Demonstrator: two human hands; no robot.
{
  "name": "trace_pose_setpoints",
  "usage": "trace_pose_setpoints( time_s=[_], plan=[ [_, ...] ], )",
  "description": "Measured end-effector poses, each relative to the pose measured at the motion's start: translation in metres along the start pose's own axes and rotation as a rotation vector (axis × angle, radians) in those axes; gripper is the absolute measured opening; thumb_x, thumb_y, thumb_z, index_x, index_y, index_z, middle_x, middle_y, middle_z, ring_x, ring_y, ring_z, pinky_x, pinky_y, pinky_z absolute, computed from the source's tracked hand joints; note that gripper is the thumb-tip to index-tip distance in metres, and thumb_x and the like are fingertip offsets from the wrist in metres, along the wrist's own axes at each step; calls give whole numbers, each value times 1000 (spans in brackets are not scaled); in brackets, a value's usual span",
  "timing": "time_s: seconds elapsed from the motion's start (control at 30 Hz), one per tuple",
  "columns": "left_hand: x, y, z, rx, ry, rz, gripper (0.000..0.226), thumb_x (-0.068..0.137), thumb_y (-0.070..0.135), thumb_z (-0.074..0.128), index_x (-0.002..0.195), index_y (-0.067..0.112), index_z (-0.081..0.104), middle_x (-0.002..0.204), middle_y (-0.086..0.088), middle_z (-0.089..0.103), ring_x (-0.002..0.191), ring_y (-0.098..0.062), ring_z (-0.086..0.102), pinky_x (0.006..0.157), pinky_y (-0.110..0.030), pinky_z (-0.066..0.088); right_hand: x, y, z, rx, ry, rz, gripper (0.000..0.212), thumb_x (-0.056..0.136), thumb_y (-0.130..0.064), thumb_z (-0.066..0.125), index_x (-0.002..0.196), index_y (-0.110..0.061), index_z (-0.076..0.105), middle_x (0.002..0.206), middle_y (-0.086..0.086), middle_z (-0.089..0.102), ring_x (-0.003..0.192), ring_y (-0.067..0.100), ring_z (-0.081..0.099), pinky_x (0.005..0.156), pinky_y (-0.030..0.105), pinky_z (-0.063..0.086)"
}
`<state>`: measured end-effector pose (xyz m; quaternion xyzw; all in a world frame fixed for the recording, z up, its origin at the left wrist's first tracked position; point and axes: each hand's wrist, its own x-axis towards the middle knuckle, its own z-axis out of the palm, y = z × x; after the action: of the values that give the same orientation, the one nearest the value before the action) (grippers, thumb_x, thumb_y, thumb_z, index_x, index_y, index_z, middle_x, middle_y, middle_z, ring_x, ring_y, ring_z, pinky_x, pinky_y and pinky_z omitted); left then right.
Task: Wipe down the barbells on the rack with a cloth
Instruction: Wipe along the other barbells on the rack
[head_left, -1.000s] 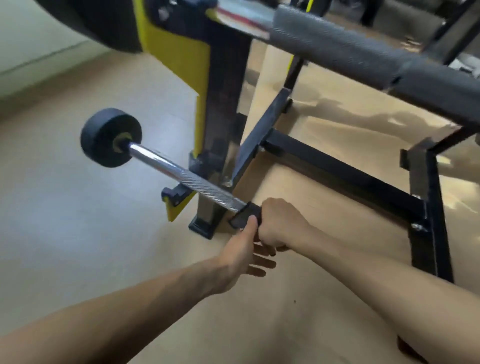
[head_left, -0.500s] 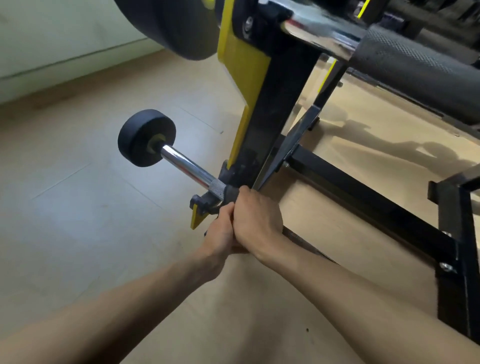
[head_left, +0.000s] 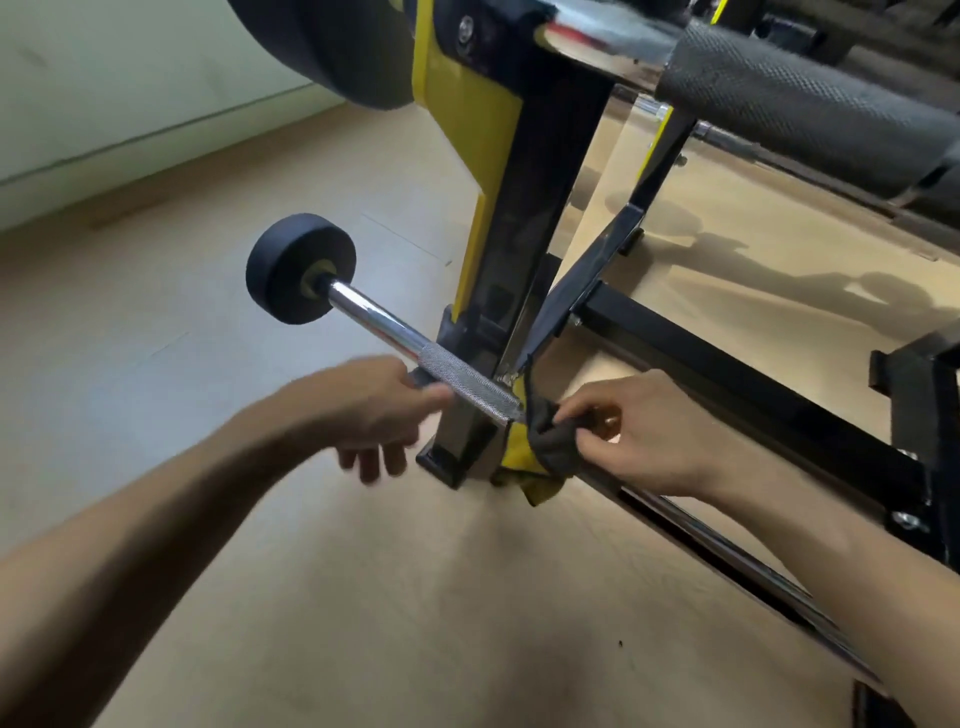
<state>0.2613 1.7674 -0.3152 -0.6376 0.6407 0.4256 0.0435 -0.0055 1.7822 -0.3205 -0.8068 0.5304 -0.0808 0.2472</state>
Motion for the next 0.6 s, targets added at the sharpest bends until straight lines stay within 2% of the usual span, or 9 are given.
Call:
trace_pose_setpoints(
  time_s=[0.03, 0.1, 0.17, 0.27, 0.33, 0.4, 0.47, 0.53, 0.6],
  plan=[
    [3, -3, -6, 52, 193, -14, 55, 101, 50, 40, 84, 5, 66, 73, -6, 73, 55, -20, 66, 52, -28, 51, -2, -1, 1, -3, -15, 57, 18, 90, -29, 65, 107, -32, 65, 100, -11, 68, 90, 5, 63, 74, 21, 53],
    [21, -12, -6, 131, 617, -28, 40, 99, 39, 42, 90, 5, 60, 82, -10, 67, 67, -24, 60, 62, -37, 50, 1, -12, 14, -13, -165, 166, 35, 92, -46, 59, 121, -30, 49, 105, -8, 63, 94, 11, 61, 74, 23, 48],
    [37, -18, 5, 32, 766, -38, 30, 96, 33, 42, 103, 5, 52, 93, -13, 61, 81, -30, 57, 72, -44, 49, 13, -19, 37, -130, -215, 166, 43, 94, -53, 52, 123, -23, 45, 104, -3, 60, 92, 17, 60, 72, 29, 43],
    [61, -14, 19, -380, 655, -60, 40, 99, 33, 42, 126, 2, 43, 110, -16, 61, 94, -31, 62, 73, -37, 51, 48, -35, 55, -212, -90, 140, 40, 98, -52, 46, 119, -18, 48, 92, -3, 53, 77, 16, 52, 67, 30, 38],
    [68, -4, 21, -707, 540, -124, 42, 104, 38, 39, 129, 5, 46, 113, -13, 60, 87, -20, 61, 69, -26, 50, 73, -50, 61, -152, -51, 116, 38, 99, -53, 43, 116, -20, 50, 88, -6, 55, 71, 11, 53, 61, 28, 40],
    [72, 2, 22, -962, 482, -177, 44, 102, 44, 40, 126, 8, 52, 110, -11, 60, 83, -17, 58, 80, -29, 51, 89, -60, 68, -120, 4, 137, 33, 101, -51, 39, 107, -21, 49, 76, -8, 49, 61, 4, 46, 53, 22, 35],
    [74, 1, 23, -1036, 483, -187, 47, 100, 47, 44, 126, 9, 54, 115, -12, 62, 91, -20, 61, 94, -38, 52, 89, -61, 73, -146, 52, 142, 31, 101, -53, 37, 102, -22, 42, 71, -10, 44, 57, 2, 41, 48, 20, 30],
    [75, -2, 23, -1021, 481, -186, 48, 99, 47, 45, 126, 9, 53, 119, -14, 63, 102, -26, 62, 100, -43, 50, 66, -50, 66, -236, 69, 91, 33, 100, -54, 39, 107, -22, 41, 81, -7, 53, 60, 6, 47, 51, 24, 35],
    [77, -4, 22, -1014, 478, -187, 46, 99, 49, 46, 123, 10, 51, 118, -12, 63, 104, -27, 63, 101, -43, 50, 33, -24, 54, -278, -47, 119, 31, 99, -51, 43, 112, -23, 41, 88, -6, 54, 67, 10, 48, 57, 28, 37]
  ],
)
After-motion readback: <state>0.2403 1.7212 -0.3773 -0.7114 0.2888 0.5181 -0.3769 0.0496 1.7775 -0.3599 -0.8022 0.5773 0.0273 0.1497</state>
